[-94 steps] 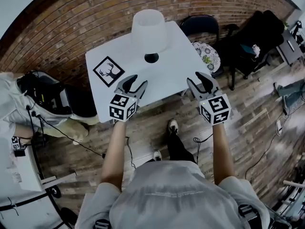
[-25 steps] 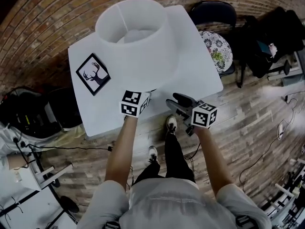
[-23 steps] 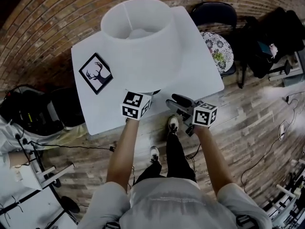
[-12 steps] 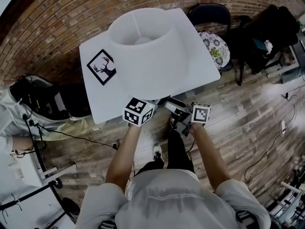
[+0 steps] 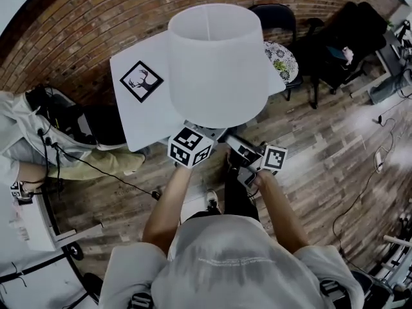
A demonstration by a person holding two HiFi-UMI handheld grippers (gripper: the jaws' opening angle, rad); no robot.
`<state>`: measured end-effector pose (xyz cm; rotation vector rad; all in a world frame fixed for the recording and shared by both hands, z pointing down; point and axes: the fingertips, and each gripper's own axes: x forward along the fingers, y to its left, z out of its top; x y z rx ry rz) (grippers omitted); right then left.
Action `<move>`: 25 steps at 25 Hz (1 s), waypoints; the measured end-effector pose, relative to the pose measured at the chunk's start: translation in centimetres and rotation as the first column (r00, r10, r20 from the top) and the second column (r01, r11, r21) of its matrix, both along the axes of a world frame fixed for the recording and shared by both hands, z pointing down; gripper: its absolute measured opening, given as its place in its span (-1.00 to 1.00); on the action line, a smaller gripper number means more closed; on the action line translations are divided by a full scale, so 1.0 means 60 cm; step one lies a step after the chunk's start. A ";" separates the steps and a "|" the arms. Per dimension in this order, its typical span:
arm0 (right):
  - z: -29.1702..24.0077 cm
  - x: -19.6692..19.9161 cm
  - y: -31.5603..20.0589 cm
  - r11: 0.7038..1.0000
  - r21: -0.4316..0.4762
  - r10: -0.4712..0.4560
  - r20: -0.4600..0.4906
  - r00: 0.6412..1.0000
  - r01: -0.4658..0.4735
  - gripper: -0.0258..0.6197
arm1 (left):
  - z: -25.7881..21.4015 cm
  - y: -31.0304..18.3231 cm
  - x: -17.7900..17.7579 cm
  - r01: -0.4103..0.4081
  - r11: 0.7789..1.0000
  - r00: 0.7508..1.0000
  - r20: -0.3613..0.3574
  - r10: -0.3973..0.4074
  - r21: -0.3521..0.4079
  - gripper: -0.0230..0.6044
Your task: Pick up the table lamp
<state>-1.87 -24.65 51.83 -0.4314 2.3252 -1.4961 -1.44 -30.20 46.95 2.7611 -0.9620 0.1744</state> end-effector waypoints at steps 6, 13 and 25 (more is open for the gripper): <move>-0.047 0.002 0.065 0.998 0.040 0.039 -0.015 0.999 -0.038 -0.59 | -0.047 0.067 0.004 -0.020 1.000 1.000 -0.011 0.020 0.021 -0.40; -0.089 -0.007 0.131 0.996 0.075 0.043 -0.021 0.999 -0.041 -0.59 | -0.092 0.135 -0.002 -0.037 0.998 0.999 -0.001 0.037 0.048 -0.40; -0.142 -0.019 0.188 0.988 0.152 0.031 -0.019 0.999 -0.028 -0.59 | -0.156 0.202 -0.016 -0.023 0.988 1.000 0.001 0.023 0.150 -0.40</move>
